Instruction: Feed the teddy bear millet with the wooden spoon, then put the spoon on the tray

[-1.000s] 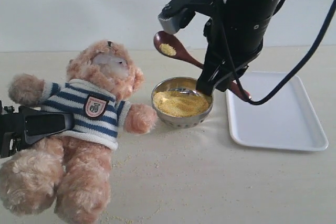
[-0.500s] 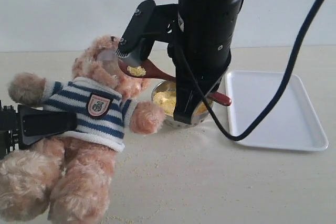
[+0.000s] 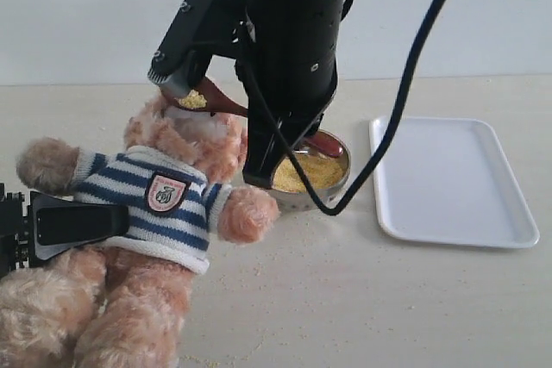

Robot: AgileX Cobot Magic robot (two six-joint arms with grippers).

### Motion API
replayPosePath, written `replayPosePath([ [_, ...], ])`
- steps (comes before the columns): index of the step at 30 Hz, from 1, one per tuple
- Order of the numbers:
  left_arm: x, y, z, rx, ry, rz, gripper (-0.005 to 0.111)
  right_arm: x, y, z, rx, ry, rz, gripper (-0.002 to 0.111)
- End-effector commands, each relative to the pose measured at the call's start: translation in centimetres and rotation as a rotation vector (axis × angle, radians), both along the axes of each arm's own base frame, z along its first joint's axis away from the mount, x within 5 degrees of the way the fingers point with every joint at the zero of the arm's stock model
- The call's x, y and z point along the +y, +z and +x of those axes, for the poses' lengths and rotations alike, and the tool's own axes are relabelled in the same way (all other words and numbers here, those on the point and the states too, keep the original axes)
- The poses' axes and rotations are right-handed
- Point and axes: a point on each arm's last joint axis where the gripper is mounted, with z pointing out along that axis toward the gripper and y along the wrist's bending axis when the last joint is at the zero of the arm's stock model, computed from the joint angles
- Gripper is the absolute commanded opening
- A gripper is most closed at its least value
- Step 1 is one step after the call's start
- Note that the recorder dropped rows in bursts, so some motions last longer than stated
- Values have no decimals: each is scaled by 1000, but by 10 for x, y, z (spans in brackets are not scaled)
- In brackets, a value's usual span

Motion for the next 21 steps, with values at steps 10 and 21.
replayPosePath([
  [10,-1,6,0,-32,-7,-59,5,16,-9,-3,-129,45,-114,0],
  [21,0,8,3,-46,29,-78,5,13,-6,2,-193,42,-152,0],
])
